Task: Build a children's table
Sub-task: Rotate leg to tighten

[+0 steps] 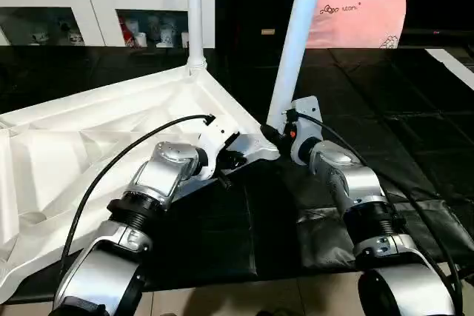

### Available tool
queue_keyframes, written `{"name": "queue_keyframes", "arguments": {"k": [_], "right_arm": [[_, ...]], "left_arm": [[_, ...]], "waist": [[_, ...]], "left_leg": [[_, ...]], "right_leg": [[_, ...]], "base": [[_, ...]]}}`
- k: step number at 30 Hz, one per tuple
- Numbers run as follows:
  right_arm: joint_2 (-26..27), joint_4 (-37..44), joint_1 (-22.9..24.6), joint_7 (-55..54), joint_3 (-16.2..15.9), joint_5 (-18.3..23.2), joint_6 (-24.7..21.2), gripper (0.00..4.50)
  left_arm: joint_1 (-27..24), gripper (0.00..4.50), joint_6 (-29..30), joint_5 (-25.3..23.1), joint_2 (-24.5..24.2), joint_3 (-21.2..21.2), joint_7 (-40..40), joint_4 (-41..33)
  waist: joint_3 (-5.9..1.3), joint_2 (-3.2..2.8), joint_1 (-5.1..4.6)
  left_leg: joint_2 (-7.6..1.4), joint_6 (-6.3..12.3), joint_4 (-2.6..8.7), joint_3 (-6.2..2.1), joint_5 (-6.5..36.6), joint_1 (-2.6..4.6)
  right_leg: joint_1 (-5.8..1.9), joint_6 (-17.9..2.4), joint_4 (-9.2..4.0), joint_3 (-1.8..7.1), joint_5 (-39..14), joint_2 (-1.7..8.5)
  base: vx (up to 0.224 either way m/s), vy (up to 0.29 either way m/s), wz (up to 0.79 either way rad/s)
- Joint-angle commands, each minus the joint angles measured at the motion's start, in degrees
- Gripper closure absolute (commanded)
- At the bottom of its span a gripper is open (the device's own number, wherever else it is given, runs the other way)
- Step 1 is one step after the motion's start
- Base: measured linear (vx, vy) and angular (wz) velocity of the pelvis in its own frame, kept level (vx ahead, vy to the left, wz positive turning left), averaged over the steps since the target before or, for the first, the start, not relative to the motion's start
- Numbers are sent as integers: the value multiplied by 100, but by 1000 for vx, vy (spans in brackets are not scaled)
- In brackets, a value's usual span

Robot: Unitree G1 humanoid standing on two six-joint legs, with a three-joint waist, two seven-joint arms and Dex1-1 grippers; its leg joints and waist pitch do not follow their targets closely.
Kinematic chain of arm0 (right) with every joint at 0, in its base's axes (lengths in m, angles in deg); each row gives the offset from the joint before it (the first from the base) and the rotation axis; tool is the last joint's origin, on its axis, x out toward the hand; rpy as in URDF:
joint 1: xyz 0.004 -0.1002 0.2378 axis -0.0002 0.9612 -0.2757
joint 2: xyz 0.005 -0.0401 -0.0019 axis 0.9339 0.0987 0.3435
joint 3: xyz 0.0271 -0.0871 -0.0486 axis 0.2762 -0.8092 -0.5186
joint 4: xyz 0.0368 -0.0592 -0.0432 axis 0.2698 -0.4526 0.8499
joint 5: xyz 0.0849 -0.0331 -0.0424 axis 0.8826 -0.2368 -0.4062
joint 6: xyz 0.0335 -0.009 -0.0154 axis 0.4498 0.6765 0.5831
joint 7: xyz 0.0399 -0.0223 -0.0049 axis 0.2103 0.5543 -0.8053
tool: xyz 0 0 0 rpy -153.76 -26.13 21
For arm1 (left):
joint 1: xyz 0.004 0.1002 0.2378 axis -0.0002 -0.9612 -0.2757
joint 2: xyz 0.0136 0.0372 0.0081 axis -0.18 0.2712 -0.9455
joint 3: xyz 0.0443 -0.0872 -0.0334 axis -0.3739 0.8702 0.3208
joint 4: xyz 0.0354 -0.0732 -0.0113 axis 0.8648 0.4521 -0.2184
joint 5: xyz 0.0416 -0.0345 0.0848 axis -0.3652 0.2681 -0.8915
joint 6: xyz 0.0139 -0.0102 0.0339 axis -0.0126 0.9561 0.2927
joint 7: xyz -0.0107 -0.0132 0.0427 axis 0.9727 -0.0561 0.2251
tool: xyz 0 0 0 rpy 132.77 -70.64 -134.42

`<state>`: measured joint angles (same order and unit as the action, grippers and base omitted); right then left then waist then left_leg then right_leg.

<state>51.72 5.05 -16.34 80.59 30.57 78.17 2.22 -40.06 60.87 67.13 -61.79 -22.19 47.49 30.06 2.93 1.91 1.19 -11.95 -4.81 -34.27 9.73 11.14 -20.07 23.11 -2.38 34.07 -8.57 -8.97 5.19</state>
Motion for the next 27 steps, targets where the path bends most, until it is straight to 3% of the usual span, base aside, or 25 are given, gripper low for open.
{"name": "queue_keyframes", "arguments": {"k": [1,5,6,7,8,9,10,12,15,19,22,23,27], "right_arm": [[391,-249,101,275,-340,141,-329,247],[393,-247,92,300,-298,134,-259,194],[-326,345,468,1407,-368,311,-60,179],[-610,575,616,1843,-398,380,14,176],[-924,833,782,2329,-444,457,99,176],[-1083,967,868,2584,-471,498,138,174],[-1081,964,868,2586,-473,497,142,167],[-1080,963,868,2587,-472,499,145,138],[-1075,1013,892,2602,-461,529,123,121],[-1126,1195,997,2790,-527,594,106,75],[-1182,1318,1071,2939,-585,633,94,46],[-1477,1662,1277,3455,-701,767,51,43],[-1734,1921,1409,3864,-722,875,-9,9]], "left_arm": [[341,450,-130,177,278,47,-94,-213],[335,450,-132,160,246,39,-75,-213],[110,450,-520,152,-349,-107,740,-307],[21,450,-674,149,-582,-164,1060,-344],[-82,450,-843,149,-838,-226,1414,-387],[-137,450,-933,151,-969,-256,1595,-410],[-141,450,-930,153,-965,-255,1589,-413],[-145,450,-925,154,-961,-254,1583,-416],[-164,450,-907,159,-957,-248,1564,-434],[-202,450,-956,164,-1000,-276,1642,-467],[-227,450,-1029,165,-1035,-294,1705,-481],[-310,450,-1358,194,-1233,-426,2050,-512],[-382,450,-1760,157,-1397,-586,2381,-522]], "waist": [[-396,-48,39],[-387,-56,28],[-383,-215,80],[-378,-116,87],[-401,-85,120],[-417,-116,110],[-419,-103,110],[-401,-99,109],[-389,-133,155],[-404,-128,177],[-401,-117,191],[-402,-66,211],[-395,-80,237]], "left_leg": [[-133,200,370,-33,1030,-10],[-132,172,376,-35,1132,1],[-116,169,382,-62,1207,22],[-102,278,377,-30,1289,16],[-136,380,391,-54,1160,-34],[-165,408,392,-53,1050,-35],[-153,397,379,-45,991,-37],[-146,335,377,-36,1000,-28],[-165,258,378,-30,1011,23],[-180,234,390,-42,952,8],[-157,260,380,-28,923,-3],[-152,314,377,-26,891,-13],[-169,399,380,-30,853,-14]], "right_leg": [[-357,-761,-476,383,-1883,382],[-345,-741,-498,375,-2004,381],[-356,-700,-512,359,-2046,388],[-375,-586,-601,360,-2080,363],[-439,-603,-487,391,-1700,369],[-401,-725,-438,399,-1411,374],[-401,-852,-414,391,-1284,367],[-391,-940,-425,387,-1469,379],[-354,-934,-458,396,-1728,392],[-375,-1015,-386,413,-1321,387],[-388,-996,-408,412,-1350,391],[-401,-925,-416,407,-1422,385],[-379,-867,-414,411,-1452,390]], "base": [[0,0,0],[0,0,0],[0,0,0],[0,0,0],[0,0,0],[0,0,0],[0,0,0],[0,0,0],[0,0,0],[0,0,0],[0,0,0],[0,0,0],[0,0,0]]}}
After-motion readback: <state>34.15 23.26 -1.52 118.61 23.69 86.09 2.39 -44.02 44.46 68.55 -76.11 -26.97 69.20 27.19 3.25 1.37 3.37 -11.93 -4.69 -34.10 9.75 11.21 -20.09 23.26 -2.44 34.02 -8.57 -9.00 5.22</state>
